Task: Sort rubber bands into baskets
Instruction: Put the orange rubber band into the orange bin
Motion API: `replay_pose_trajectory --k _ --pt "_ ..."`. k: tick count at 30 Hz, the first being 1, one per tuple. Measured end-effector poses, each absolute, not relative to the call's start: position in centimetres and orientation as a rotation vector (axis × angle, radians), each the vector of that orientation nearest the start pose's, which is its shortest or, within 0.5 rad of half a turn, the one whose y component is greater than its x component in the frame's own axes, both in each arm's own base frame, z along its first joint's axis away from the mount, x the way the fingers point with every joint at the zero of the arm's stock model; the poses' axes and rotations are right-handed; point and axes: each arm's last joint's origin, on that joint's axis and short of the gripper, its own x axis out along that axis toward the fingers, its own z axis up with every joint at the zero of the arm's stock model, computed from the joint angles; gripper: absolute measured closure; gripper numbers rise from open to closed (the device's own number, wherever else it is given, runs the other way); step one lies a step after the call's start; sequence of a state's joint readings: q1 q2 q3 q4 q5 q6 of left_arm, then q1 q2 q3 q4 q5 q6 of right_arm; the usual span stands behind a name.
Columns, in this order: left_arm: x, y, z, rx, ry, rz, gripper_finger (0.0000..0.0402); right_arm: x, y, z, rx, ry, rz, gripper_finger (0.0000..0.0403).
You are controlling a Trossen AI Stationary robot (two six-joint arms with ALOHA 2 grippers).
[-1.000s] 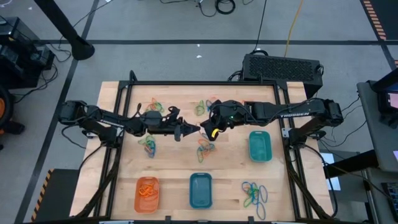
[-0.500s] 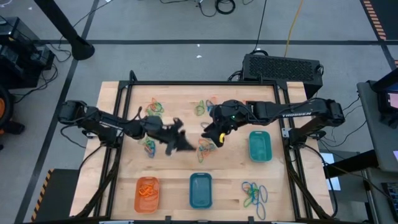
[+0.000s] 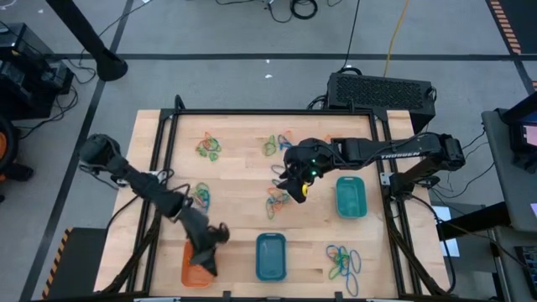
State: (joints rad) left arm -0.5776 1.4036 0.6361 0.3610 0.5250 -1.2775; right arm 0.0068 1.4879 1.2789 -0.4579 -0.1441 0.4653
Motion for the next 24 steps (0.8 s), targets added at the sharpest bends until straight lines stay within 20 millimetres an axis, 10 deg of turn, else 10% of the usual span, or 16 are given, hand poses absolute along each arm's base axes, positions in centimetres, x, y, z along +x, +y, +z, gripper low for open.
replay_pose_trajectory --k 12,24 --pt "18.9 -18.8 17.4 -1.151 1.278 -0.220 0.0401 32.9 -0.7 31.9 0.383 0.617 -0.064 0.0225" --pt "18.2 -19.0 17.1 -1.154 1.415 -0.221 0.0347 32.9 -1.0 31.8 0.404 0.617 -0.077 0.0225"
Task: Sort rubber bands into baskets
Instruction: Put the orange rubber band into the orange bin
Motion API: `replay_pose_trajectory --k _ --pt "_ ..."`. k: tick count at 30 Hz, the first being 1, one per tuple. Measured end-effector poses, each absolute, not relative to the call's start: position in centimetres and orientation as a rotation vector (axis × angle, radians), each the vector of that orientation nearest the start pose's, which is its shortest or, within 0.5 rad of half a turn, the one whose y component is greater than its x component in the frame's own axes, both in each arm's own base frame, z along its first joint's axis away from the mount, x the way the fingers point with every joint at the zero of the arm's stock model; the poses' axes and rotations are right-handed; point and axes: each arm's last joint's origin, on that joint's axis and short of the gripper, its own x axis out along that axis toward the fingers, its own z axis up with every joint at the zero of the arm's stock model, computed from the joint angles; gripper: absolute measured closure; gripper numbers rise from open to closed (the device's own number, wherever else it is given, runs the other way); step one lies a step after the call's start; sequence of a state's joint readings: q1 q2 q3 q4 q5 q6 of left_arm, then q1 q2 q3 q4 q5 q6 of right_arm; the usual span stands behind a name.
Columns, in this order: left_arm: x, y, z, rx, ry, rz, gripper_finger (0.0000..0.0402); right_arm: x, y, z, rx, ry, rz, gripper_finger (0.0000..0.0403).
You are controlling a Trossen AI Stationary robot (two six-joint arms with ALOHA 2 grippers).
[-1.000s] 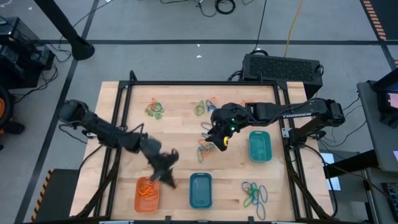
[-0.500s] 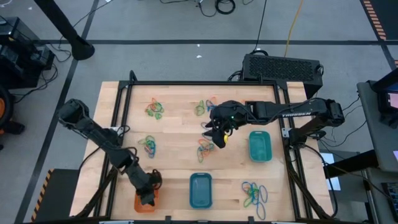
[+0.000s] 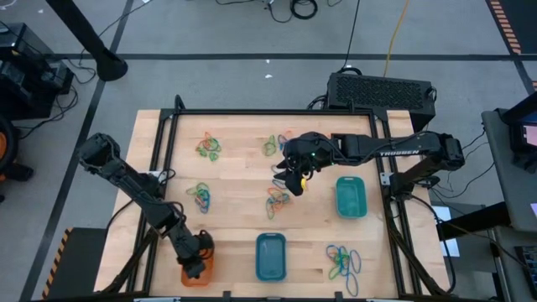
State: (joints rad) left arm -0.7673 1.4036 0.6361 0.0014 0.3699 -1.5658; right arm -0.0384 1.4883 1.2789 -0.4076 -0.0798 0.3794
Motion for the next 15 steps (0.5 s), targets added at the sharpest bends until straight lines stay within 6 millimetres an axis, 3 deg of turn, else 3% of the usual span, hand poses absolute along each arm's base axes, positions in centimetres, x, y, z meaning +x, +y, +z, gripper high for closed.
replay_pose_trajectory --k 6,15 --pt "17.70 -18.80 16.82 -1.138 1.523 -0.220 0.0310 32.90 -1.04 31.83 0.405 0.617 -0.078 0.0225" --pt "18.07 -18.07 17.02 -1.189 1.613 -0.240 0.0305 32.91 -1.05 31.81 0.405 0.618 -0.079 0.0225"
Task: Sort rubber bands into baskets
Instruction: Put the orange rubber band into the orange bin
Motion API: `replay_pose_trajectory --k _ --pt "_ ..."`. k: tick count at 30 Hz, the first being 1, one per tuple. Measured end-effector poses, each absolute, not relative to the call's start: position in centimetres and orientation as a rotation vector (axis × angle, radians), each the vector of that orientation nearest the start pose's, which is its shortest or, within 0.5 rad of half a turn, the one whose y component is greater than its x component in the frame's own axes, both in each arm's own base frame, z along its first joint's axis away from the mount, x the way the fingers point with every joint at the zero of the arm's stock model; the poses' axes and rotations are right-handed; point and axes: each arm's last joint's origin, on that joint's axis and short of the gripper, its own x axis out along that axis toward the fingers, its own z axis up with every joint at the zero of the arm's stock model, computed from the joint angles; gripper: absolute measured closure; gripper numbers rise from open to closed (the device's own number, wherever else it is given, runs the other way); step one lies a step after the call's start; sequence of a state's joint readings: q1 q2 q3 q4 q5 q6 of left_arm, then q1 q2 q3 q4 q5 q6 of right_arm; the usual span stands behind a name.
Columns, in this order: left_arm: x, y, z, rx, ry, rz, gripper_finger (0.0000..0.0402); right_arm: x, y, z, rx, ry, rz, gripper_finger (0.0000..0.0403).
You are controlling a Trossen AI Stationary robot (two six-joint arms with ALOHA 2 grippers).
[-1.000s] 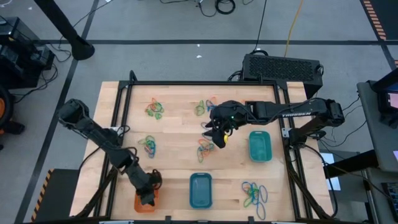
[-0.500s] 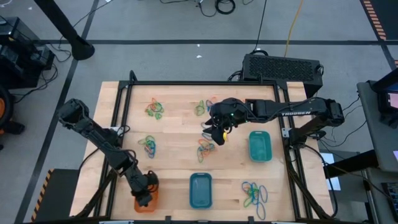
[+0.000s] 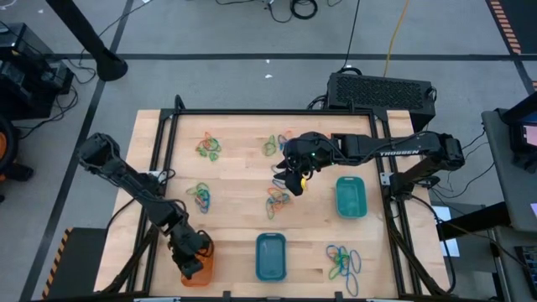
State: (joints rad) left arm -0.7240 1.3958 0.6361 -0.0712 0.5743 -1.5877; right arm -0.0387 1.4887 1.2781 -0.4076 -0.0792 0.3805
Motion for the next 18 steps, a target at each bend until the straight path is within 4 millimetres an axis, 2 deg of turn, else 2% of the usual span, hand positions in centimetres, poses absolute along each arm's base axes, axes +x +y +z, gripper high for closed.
replay_pose_trajectory --k 8,11,15,18 --pt "18.2 -16.9 16.7 -1.168 1.627 -0.161 0.0308 33.0 -1.1 31.9 0.403 0.603 -0.080 0.0225" --pt "18.3 -16.6 16.7 -1.142 1.617 -0.180 0.0309 33.0 -1.1 31.9 0.402 0.602 -0.081 0.0225" --pt "18.5 -16.1 17.5 -1.144 1.571 -0.222 0.0309 33.0 -1.3 31.9 0.386 0.603 -0.080 0.0225" --pt "18.6 -15.3 18.8 -1.161 1.481 -0.250 0.0309 32.9 -2.0 31.8 0.388 0.611 -0.099 0.0225"
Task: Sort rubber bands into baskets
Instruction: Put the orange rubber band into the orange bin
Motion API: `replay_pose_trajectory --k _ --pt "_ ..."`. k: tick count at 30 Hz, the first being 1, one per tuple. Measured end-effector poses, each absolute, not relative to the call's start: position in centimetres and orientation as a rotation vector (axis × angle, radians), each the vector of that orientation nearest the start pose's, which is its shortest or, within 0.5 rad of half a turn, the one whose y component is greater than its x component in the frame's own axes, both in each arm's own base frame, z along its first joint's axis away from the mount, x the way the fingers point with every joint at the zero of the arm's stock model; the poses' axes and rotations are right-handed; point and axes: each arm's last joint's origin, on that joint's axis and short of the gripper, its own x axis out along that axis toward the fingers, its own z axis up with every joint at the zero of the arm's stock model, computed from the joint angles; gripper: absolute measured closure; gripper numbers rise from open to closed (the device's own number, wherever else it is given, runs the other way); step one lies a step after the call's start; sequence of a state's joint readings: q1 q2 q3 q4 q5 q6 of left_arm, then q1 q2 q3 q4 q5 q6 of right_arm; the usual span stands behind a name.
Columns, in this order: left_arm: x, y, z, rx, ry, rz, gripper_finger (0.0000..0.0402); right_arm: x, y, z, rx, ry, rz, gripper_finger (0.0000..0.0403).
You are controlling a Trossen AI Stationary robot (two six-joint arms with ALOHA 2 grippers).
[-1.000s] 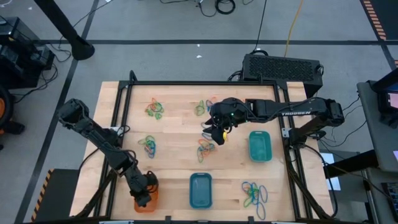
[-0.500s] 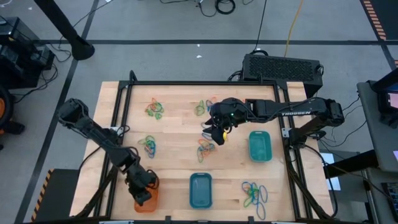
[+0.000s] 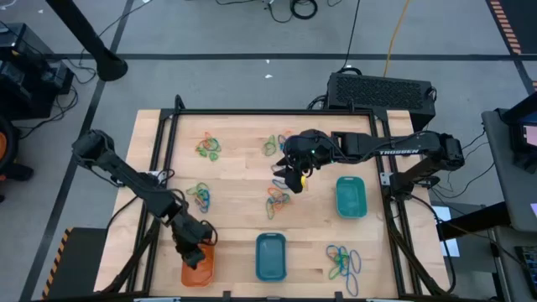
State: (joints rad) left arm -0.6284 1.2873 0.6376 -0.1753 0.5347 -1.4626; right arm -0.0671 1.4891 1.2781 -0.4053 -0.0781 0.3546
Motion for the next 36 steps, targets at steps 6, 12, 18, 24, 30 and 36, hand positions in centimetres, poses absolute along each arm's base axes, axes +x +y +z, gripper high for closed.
replay_pose_trajectory --k 6,12,18,24,30,36 --pt "18.6 -12.6 22.4 -1.156 1.123 -0.251 0.0309 31.7 -5.2 31.9 0.428 0.705 -0.214 0.0225" --pt "19.1 -9.3 24.5 -0.991 0.717 -0.083 0.0309 29.1 -9.6 30.9 0.498 0.886 -0.393 0.0225" --pt "20.5 -6.2 24.2 -0.806 0.588 0.080 0.0309 26.8 -14.0 28.7 0.557 1.069 -0.563 0.0225" --pt "22.0 -4.0 24.0 -0.727 0.518 0.135 0.0309 25.7 -17.4 26.2 0.592 1.162 -0.703 0.0225" --pt "23.0 -3.0 24.0 -0.735 0.476 0.106 0.0309 25.7 -20.5 22.1 0.644 1.282 -0.814 0.0225" --pt "23.5 -2.8 23.5 -0.762 0.507 0.073 0.0309 25.3 -23.0 18.1 0.726 1.384 -0.871 0.0225"
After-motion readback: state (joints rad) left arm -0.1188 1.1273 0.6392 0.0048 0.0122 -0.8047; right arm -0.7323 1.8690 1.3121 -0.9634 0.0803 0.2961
